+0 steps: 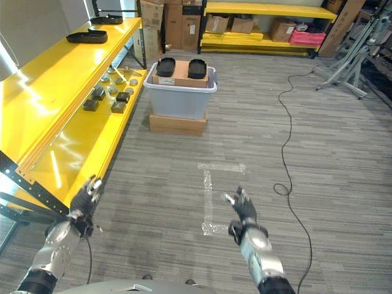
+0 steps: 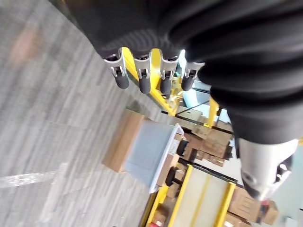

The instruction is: Move parts from the plastic box to the shelf.

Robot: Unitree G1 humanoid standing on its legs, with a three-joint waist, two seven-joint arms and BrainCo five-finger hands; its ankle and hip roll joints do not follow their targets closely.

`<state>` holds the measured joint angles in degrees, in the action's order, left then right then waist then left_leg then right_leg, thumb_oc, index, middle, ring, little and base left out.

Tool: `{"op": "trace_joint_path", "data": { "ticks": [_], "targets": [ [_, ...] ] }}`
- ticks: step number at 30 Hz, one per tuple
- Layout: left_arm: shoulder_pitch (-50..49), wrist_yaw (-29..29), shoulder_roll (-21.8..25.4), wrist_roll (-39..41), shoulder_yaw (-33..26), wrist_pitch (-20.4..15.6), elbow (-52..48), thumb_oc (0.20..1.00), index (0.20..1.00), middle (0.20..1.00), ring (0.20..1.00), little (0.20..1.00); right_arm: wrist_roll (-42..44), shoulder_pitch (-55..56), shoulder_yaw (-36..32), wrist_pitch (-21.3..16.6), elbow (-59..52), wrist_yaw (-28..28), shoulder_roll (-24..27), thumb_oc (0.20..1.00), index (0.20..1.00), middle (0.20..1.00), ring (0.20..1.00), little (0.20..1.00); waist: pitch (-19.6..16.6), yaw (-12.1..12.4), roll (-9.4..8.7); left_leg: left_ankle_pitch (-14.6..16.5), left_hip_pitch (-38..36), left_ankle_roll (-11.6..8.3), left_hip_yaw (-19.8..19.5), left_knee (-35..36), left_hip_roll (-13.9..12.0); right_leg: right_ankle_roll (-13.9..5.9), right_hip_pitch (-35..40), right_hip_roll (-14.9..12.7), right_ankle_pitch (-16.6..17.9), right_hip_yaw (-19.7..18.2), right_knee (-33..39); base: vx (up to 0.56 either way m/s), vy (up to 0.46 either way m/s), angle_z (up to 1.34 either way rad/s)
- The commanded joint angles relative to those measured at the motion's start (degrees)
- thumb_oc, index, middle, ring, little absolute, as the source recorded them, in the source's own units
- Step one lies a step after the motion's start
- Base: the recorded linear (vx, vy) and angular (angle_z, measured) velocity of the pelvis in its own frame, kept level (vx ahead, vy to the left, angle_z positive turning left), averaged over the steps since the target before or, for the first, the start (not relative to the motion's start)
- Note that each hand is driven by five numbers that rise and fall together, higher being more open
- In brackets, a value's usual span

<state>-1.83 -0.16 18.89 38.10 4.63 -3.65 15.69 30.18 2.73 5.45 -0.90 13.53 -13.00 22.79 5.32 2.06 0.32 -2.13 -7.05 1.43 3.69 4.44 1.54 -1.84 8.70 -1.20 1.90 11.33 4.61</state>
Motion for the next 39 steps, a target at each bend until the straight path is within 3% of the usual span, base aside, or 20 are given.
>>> {"op": "trace_joint_path", "data": {
  "ticks": [1,6,8,13,19,23,28,30,34,37,38,39],
  "targets": [
    [2.10,3.38,2.74,0.86,-1.90,-2.81,-2.97,1.000,1.000,1.000,1.000,1.000,-4.96,-1.51,-1.32,-4.72,-1.27,-3.04,2.53,1.000,1.000,1.000,1.000,1.000,-1.27,0.44,-1.02,4.44,2.05,-1.48,3.30,-3.39,-1.63,-4.86,-3.57,-3.59,-0.87,0.17,-2.68,-0.01,0.012,-0.06],
    [2.76,4.86,4.58,-1.17,-4.35,-3.54,-13.71,1.000,1.000,1.000,1.000,1.000,-2.56,-2.00,-4.18,-6.40,-12.91,-2.48,4.84,1.000,1.000,1.000,1.000,1.000,-1.27,0.19,-0.99,4.49,2.17,-1.63,3.73,-3.64,-1.60,-4.90,-3.59,-3.51,-1.01,0.08,-2.55,0.00,0.021,-0.06],
    [2.75,5.49,5.32,-0.13,-5.68,-1.73,-18.29,1.000,1.000,1.000,1.000,1.000,-2.20,-1.83,-5.52,-4.43,-17.20,-2.05,5.49,1.000,1.000,1.000,1.000,1.000,-1.25,0.21,-0.91,4.73,2.46,-1.77,3.62,-4.05,-1.47,-5.05,-3.74,-3.51,-1.13,-0.05,-2.60,0.01,0.039,-0.05],
    [1.88,6.90,5.70,1.04,-6.85,1.60,-23.09,1.000,1.000,1.000,1.000,1.000,0.30,-0.66,-5.31,-1.02,-20.73,-3.57,5.41,1.000,1.000,1.000,1.000,1.000,-1.44,0.18,-0.83,4.94,2.69,-1.82,3.98,-4.70,-1.24,-5.19,-3.84,-3.85,-1.33,-0.10,-2.83,0.03,0.052,-0.04],
    [0.36,7.33,6.84,-0.89,-7.78,1.56,-25.68,1.000,1.000,1.000,1.000,1.000,1.90,0.84,-5.36,-1.63,-21.72,-3.07,5.14,1.000,1.000,1.000,1.000,1.000,-1.09,0.27,-0.81,5.80,3.26,-1.09,3.64,-6.25,-0.31,-5.64,-4.51,-4.72,-1.64,-0.82,-4.27,0.05,0.076,-0.04],
    [0.33,9.30,7.42,1.64,-8.11,4.41,-26.21,1.000,1.000,1.000,1.000,1.000,2.47,0.56,-5.15,-2.17,-22.35,-3.51,5.54,1.000,1.000,1.000,1.000,1.000,-0.56,0.31,-0.52,6.34,3.94,-0.09,2.94,-7.55,0.55,-6.10,-5.88,-5.46,-2.77,-1.70,-7.97,0.07,0.119,-0.09],
    [1.44,12.59,7.55,1.78,-7.91,5.77,-25.64,1.000,1.000,1.000,1.000,1.000,3.75,-0.48,-4.49,-2.10,-23.51,-5.38,5.37,1.000,1.000,1.000,1.000,1.000,1.72,-0.18,0.03,7.44,5.61,3.14,0.89,-10.57,2.59,-6.98,-11.52,-6.37,-3.22,-3.38,-22.18,0.05,0.136,-0.06],
    [2.10,13.51,7.19,2.15,-7.72,6.73,-25.50,1.000,1.000,1.000,1.000,1.000,3.70,-0.62,-3.85,-2.30,-23.87,-5.78,4.84,1.000,1.000,1.000,1.000,1.000,3.48,-0.44,0.76,8.18,6.29,4.75,0.23,-12.56,3.39,-7.41,-16.39,-7.29,-1.11,-3.87,-33.83,0.03,0.174,-0.01],
    [1.55,13.65,6.82,1.91,-8.66,6.75,-25.66,1.000,1.000,1.000,1.000,1.000,4.35,0.69,-3.48,-2.56,-25.05,-4.90,4.12,1.000,1.000,1.000,1.000,1.000,5.75,-0.56,1.18,10.74,7.97,6.59,1.35,-17.37,4.88,-7.08,-25.62,-8.40,2.81,-5.06,-48.12,0.12,0.128,0.00],
    [0.92,14.27,7.08,2.18,-9.68,6.81,-26.01,1.000,1.000,1.000,1.000,1.000,4.64,1.20,-3.88,-2.92,-24.56,-2.12,4.13,1.000,1.000,1.000,1.000,1.000,6.25,-1.16,-0.85,13.96,7.47,5.87,1.54,-20.02,6.47,-8.35,-25.88,-8.17,5.18,-4.33,-33.69,0.26,-0.076,-0.21],
    [0.90,14.28,7.14,2.15,-9.68,6.80,-26.00,1.000,1.000,1.000,1.000,1.000,4.63,1.19,-3.86,-2.98,-24.49,-2.02,4.10,1.000,1.000,1.000,1.000,1.000,6.33,-1.26,-0.71,14.11,7.25,5.78,1.36,-20.05,6.27,-8.38,-25.27,-7.89,5.45,-4.07,-32.52,0.29,-0.155,-0.04],
    [1.05,14.31,7.34,1.74,-9.67,7.09,-26.35,1.000,1.000,1.000,1.000,1.000,5.06,1.10,-4.15,-2.98,-24.30,-1.50,4.48,1.000,1.000,1.000,1.000,1.000,6.14,-1.50,-1.98,15.31,6.63,5.13,0.45,-20.33,7.31,-8.87,-24.43,-7.91,5.81,-4.64,-22.80,0.33,-0.158,0.09]
  ]
}}
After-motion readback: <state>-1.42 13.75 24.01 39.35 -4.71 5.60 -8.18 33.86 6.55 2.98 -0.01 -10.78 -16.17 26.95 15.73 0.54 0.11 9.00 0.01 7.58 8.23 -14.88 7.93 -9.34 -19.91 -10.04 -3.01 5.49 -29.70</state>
